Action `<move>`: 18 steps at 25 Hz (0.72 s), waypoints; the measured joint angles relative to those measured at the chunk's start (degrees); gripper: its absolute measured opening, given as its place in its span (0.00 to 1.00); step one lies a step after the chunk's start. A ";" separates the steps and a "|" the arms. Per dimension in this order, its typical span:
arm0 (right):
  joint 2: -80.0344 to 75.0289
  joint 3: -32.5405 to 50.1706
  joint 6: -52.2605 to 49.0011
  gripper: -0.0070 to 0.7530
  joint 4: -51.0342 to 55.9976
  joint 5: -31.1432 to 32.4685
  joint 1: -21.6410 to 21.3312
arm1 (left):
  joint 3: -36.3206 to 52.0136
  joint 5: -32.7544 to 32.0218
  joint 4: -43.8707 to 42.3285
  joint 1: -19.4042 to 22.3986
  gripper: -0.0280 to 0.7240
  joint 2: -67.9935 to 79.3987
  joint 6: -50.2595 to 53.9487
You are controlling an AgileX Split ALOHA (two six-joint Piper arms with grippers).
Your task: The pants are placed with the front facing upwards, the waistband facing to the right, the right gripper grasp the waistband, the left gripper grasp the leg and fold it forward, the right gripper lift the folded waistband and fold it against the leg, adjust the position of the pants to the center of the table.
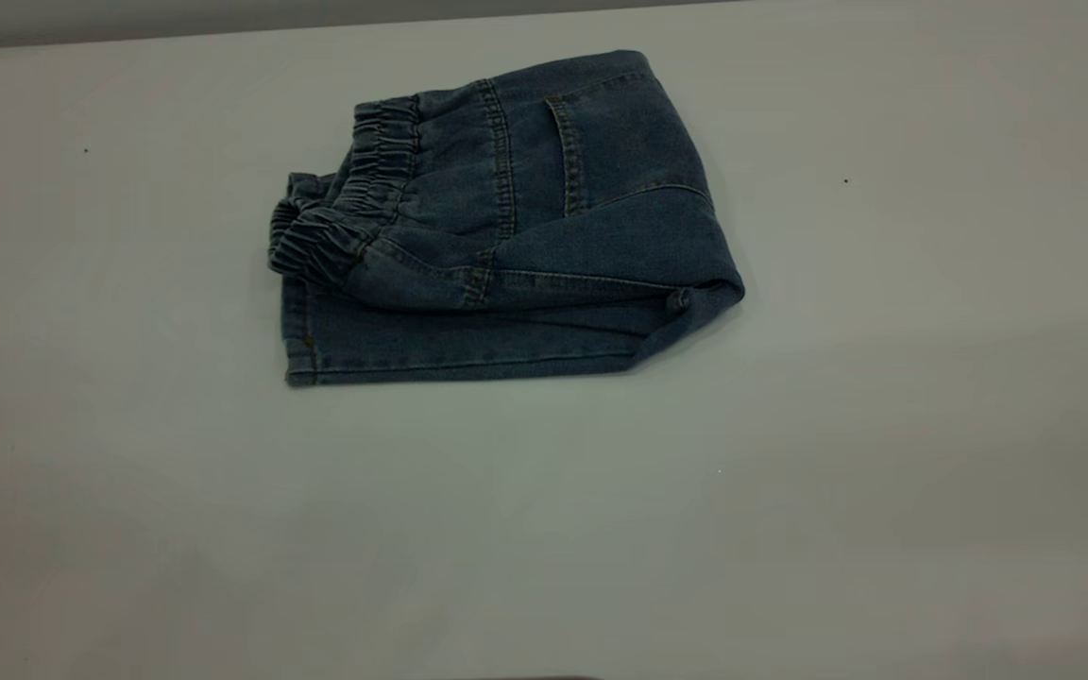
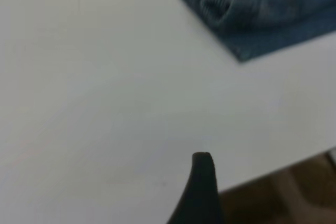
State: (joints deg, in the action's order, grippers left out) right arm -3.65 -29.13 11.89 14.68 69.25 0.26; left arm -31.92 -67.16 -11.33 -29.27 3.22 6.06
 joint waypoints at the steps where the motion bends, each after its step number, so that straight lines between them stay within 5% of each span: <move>1: 0.81 0.66 0.21 0.78 -0.17 -0.62 0.00 | 0.97 0.00 -0.54 0.00 0.82 0.00 -0.37; 18: 4.21 1.85 0.98 0.78 -0.21 -3.10 0.00 | 1.69 0.26 2.81 0.00 0.82 0.32 -0.76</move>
State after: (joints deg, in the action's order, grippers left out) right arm 0.55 -27.29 12.87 14.47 66.15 0.26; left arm -30.23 -66.89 -8.52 -29.27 3.54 5.30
